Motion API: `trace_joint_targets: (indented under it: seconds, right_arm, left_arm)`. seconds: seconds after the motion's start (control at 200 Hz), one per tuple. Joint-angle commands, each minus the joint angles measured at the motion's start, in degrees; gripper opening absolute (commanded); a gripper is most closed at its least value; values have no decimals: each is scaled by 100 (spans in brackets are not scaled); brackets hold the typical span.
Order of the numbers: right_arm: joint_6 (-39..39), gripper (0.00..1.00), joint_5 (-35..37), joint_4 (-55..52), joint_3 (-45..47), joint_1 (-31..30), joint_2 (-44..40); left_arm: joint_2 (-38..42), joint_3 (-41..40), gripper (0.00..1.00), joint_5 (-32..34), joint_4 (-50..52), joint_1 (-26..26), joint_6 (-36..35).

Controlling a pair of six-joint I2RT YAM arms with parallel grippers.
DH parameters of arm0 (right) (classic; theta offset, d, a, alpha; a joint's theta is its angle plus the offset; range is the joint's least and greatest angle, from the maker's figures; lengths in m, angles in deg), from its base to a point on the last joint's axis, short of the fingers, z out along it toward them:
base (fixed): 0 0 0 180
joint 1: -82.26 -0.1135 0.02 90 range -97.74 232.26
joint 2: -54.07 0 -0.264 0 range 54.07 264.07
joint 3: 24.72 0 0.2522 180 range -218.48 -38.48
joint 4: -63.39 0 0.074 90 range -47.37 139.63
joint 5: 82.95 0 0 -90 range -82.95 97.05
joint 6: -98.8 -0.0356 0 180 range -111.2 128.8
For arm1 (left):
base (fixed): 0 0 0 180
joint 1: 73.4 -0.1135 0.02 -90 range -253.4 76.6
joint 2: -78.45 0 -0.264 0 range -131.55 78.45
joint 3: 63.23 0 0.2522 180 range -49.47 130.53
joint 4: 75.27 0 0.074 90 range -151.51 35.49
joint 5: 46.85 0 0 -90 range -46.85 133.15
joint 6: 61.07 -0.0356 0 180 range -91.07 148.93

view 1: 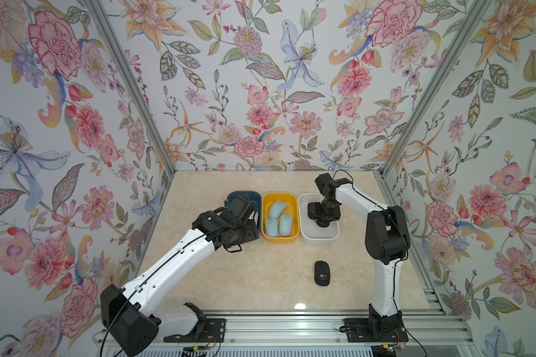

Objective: Place the mice by color into the storage box
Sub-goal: Place the mouse in the storage box.

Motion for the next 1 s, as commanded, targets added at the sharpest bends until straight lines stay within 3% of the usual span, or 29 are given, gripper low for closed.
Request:
trace_joint_targets:
  seconds: [0.0, 0.605, 0.995]
  right_arm:
    - [16, 54, -72, 53, 123, 8, 144]
    - [-103, 61, -100, 101, 179, 45, 578]
    - [-68, 74, 31, 57, 202, 40, 358]
  left_arm:
    - [-71, 186, 77, 78, 134, -52, -50]
    - [190, 92, 77, 176, 167, -47, -6]
    - [176, 115, 77, 202, 167, -51, 16]
